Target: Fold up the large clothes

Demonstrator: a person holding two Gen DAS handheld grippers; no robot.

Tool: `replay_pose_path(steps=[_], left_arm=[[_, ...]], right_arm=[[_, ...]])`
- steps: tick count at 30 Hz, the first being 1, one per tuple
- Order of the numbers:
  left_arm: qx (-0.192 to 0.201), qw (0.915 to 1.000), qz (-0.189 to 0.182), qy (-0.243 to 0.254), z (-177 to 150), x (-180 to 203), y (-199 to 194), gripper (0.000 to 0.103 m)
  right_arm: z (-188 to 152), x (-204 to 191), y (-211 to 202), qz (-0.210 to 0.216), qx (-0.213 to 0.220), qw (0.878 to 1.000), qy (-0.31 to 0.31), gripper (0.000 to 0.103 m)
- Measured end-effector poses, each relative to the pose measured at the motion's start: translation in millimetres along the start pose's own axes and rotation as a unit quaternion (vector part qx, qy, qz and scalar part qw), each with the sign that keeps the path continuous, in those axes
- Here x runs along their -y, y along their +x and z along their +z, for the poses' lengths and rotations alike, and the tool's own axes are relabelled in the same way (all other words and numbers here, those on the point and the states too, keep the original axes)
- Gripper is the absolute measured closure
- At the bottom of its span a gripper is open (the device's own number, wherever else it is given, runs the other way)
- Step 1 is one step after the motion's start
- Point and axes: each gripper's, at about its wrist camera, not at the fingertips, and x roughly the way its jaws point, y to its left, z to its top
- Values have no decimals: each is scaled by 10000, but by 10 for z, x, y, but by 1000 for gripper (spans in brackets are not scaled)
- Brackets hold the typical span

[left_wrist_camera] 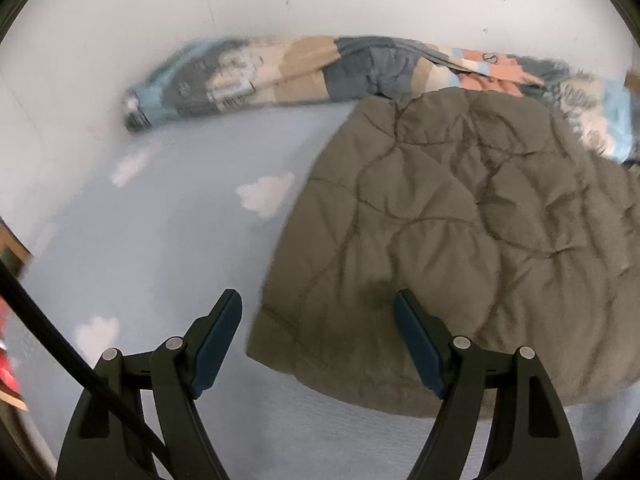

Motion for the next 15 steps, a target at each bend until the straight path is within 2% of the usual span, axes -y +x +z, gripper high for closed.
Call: replay_pose_path(steps=[2, 3, 4, 7, 8, 12, 13, 15], left_arm=[[-283, 9965, -564, -542, 44, -176, -2, 26], [-478, 9887, -991, -1019, 61, -346, 10, 26], [-604, 9807, -1258, -1370, 62, -479, 29, 26], [-809, 9593, -1677, -2123, 24, -808, 100, 26], [-853, 9560, -1728, -2211, 15, -848, 120, 26], [-1245, 9308, -2128, -2700, -76, -993, 291, 26], [-1341, 9199, -2293, -2886, -116, -1009, 349, 26], [-1453, 9072, -2492, -3061, -163, -999, 430, 26]], right_arm=[[2, 21, 6, -8, 10, 10000, 48, 16], [9, 21, 14, -23, 26, 10000, 74, 16], [16, 35, 12, -25, 41, 9999, 103, 16], [37, 69, -7, 9, 65, 9998, 189, 16], [37, 74, -18, 30, 78, 9997, 210, 16], [24, 63, -37, 116, 88, 9996, 225, 15], [17, 62, -38, 122, 97, 9996, 222, 15], [15, 79, -29, 155, 93, 9995, 277, 15]])
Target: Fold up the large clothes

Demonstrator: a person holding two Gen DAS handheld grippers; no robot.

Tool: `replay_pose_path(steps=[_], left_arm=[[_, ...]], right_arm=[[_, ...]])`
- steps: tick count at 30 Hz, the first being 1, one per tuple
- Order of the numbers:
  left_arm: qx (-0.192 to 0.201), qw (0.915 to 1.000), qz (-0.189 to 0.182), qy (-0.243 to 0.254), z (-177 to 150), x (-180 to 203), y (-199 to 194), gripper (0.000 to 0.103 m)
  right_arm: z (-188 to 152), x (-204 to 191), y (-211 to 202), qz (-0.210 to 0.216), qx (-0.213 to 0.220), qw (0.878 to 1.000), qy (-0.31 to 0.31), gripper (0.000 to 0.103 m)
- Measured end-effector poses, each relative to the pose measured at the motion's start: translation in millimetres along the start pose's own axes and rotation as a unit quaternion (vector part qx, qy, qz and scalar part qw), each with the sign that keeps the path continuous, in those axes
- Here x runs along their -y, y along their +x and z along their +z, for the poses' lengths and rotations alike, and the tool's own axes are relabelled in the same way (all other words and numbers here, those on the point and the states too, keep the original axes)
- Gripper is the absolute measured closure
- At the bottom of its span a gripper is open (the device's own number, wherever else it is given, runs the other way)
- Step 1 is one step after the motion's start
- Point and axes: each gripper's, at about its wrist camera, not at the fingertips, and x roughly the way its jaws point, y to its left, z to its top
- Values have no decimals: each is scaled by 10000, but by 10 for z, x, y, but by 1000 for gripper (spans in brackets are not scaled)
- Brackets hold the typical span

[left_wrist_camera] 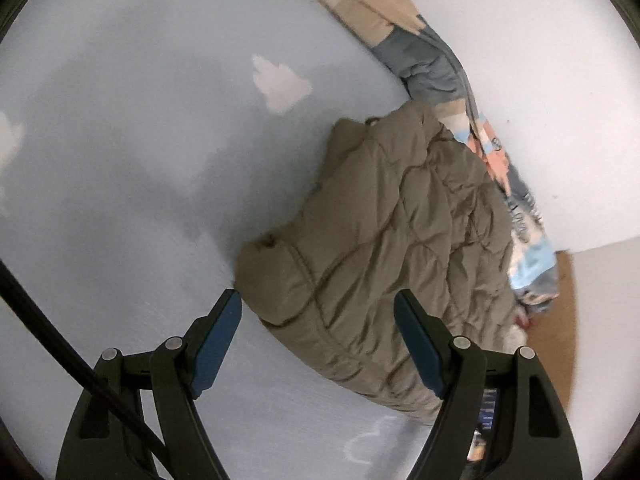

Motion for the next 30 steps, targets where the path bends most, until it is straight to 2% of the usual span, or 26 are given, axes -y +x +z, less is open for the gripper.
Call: replay_pose_path(steps=[7, 9, 13, 20, 26, 28, 29, 30], left_arm=[[33, 9970, -387, -672, -114, -132, 190, 26], [84, 9964, -390, -752, -117, -156, 238, 26], [230, 9974, -299, -614, -98, -119, 297, 25], [335, 9975, -405, -472, -53, -140, 406, 21], [388, 9977, -440, -339, -19, -101, 471, 19], [397, 9979, -433, -274, -15, -89, 461, 19], [419, 9980, -408, -227, -18, -70, 446, 20], [474, 9985, -281, -38, -18, -5, 422, 31]], right_arm=[[-5, 131, 35, 249, -88, 9987, 426, 14], [-10, 162, 58, 316, -115, 9980, 527, 14], [-29, 245, 99, 451, -166, 9960, 754, 14], [77, 323, 195, 542, 72, 9952, 817, 12], [107, 293, 320, 907, -56, 9932, 729, 10], [108, 252, 348, 943, -63, 9937, 599, 12], [105, 242, 355, 892, -51, 9945, 554, 21], [104, 219, 348, 796, -42, 9957, 465, 33]])
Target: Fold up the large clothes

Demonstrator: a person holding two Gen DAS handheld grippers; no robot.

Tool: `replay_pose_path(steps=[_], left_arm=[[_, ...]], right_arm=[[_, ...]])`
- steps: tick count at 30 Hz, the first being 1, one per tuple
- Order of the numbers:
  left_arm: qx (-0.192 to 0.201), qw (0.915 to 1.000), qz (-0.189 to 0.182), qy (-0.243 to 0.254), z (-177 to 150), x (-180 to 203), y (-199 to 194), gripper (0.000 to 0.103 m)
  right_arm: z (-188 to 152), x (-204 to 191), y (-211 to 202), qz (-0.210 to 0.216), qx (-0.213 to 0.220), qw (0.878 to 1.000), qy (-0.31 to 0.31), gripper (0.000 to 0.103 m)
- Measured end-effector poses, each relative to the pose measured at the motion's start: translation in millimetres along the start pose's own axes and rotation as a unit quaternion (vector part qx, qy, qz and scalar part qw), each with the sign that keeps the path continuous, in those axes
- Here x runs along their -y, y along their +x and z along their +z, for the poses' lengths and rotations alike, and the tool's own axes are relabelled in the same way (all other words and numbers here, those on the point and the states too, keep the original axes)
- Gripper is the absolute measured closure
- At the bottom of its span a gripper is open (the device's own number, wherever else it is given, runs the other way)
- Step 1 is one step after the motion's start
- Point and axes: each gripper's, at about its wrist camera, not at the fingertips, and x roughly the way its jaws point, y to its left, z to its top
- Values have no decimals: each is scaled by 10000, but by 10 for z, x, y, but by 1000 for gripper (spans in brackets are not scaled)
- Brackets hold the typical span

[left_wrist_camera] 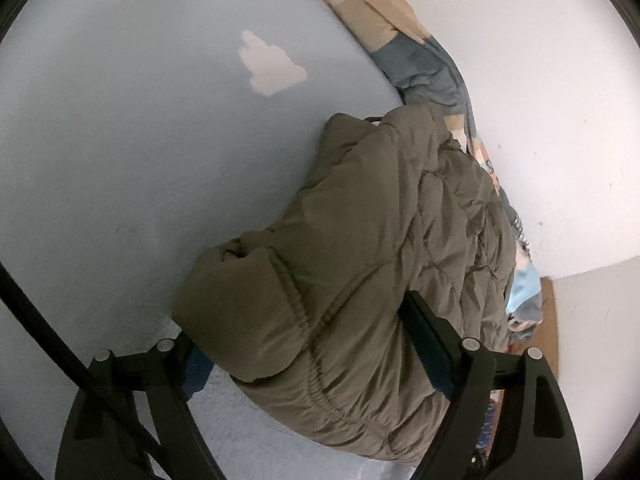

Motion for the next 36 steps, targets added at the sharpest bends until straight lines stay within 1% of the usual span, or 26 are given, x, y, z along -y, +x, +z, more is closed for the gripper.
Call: replay_pose_path(steps=[1, 2, 3, 4, 5, 7, 8, 9, 11, 12, 13, 15, 17, 18, 20, 24, 25, 28, 31, 34, 36], left_arm=[[93, 9993, 178, 315, -5, 96, -24, 37], [153, 9978, 317, 568, -8, 189, -31, 44], [229, 9941, 512, 930, -21, 311, -61, 50], [349, 9880, 719, 1322, -50, 447, -99, 52], [423, 9835, 848, 1540, -77, 517, -120, 55], [506, 9725, 1161, 1955, -136, 647, -122, 57], [540, 9688, 1247, 2072, -161, 680, -122, 58], [604, 9605, 1429, 2309, -206, 746, -119, 58], [687, 9512, 1595, 2550, -258, 822, -127, 58], [744, 9466, 1643, 2673, -284, 870, -148, 59], [789, 9435, 1668, 2751, -294, 931, -157, 59], [863, 9399, 1661, 2855, -313, 983, -217, 60], [922, 9381, 1637, 2909, -327, 1025, -268, 61], [945, 9365, 1641, 2951, -339, 1043, -290, 61], [979, 9350, 1628, 2995, -376, 1069, -345, 62], [1078, 9302, 1575, 3134, -449, 1161, -510, 62], [1093, 9302, 1551, 3141, -435, 1173, -537, 62], [1104, 9310, 1480, 3147, -457, 1196, -688, 62], [1078, 9341, 1441, 3082, -509, 1174, -832, 62], [1079, 9365, 1405, 3025, -611, 1122, -1030, 62], [1071, 9387, 1385, 2970, -702, 1071, -1178, 62]], right_arm=[[-2, -48, -14, -61, 31, 9999, -138, 38], [-13, -174, -51, -250, 114, 9984, -504, 47], [-42, -289, -77, -463, 172, 9950, -865, 53], [-73, -414, -96, -673, 246, 9901, -1210, 55], [-130, -580, -129, -927, 388, 9810, -1658, 58], [-211, -753, -143, -1226, 516, 9676, -2148, 60], [-272, -852, -143, -1426, 601, 9561, -2488, 62], [-304, -898, -140, -1545, 646, 9491, -2668, 62], [-392, -1000, -138, -1826, 760, 9312, -3062, 63], [-437, -1022, -150, -1905, 815, 9247, -3195, 63], [-474, -1068, -153, -2000, 882, 9162, -3358, 64], [-532, -1159, -181, -2160, 1027, 8996, -3655, 65], [-652, -1282, -230, -2330, 1273, 8722, -4108, 66], [-641, -1345, -213, -2365, 1340, 8660, -4197, 66], [-656, -1413, -267, -2355, 1437, 8606, -4281, 67], [-685, -1494, -370, -2319, 1519, 8567, -4350, 68], [-700, -1514, -415, -2299, 1545, 8556, -4373, 68], [-759, -1596, -528, -2246, 1611, 8525, -4437, 68], [-843, -1650, -702, -2147, 1668, 8505, -4503, 68], [-955, -1678, -881, -2070, 1706, 8481, -4569, 68], [-1046, -1672, -1014, -1989, 1720, 8488, -4587, 68]])
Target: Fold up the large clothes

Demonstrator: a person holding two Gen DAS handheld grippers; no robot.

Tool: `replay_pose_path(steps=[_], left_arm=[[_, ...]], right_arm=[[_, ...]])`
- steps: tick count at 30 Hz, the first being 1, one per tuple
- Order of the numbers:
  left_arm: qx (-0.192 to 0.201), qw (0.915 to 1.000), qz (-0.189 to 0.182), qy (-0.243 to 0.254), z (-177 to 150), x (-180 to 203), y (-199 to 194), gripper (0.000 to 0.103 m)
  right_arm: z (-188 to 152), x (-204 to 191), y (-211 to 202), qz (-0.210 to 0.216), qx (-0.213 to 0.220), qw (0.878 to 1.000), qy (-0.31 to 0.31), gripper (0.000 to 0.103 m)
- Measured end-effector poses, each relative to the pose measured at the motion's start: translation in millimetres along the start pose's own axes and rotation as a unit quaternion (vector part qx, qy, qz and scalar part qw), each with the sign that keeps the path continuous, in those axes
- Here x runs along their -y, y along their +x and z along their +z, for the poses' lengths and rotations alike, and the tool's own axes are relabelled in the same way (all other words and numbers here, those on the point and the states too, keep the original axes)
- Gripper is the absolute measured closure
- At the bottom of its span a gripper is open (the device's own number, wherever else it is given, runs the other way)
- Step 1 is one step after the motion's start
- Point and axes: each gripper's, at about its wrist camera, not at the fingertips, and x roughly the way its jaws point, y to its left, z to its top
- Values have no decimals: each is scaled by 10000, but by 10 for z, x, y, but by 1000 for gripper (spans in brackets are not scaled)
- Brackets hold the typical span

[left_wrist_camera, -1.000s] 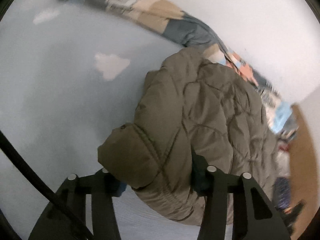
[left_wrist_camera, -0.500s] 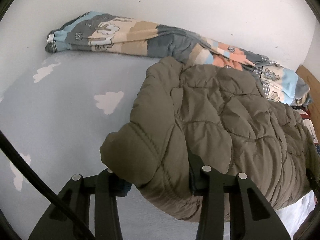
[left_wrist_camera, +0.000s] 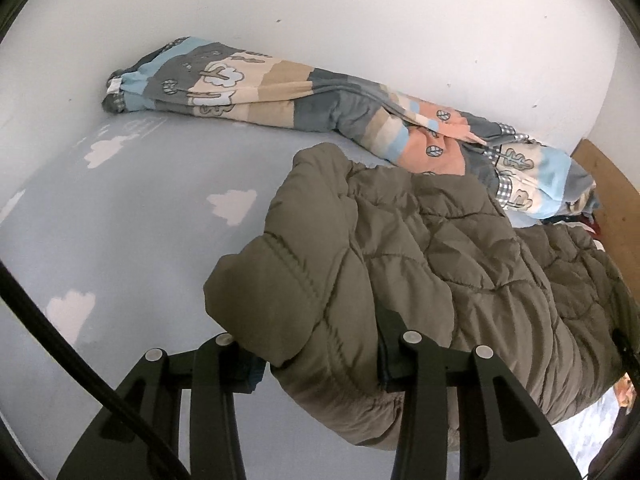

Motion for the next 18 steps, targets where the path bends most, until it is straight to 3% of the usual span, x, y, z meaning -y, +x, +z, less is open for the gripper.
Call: replay_pose_path(steps=[9, 18], left_arm=[[-8, 9996, -62, -264, -627, -164, -740, 62], [-596, 9957, -38, -706, -1270, -476, -781, 59]], right_arm=[[-418, 130, -741, 126, 128, 9998, 130, 68], [-1173, 315, -1059, 253, -381, 9973, 567, 68]])
